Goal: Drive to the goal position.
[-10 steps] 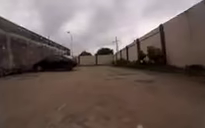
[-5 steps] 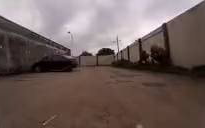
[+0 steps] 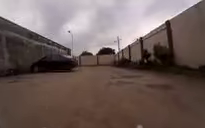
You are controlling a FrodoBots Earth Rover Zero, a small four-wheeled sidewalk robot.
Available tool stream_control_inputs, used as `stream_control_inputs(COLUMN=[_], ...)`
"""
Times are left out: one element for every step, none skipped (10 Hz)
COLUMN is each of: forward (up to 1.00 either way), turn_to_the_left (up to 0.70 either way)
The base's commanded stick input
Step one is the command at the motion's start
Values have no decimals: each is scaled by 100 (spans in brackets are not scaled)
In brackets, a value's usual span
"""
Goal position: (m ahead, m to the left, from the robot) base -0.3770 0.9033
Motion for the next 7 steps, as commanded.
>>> stream_control_inputs(forward=[70, 70, 70, 70, 70, 70, 70], turn_to_the_left=[0, 0, 0, 0, 0, 0, 0])
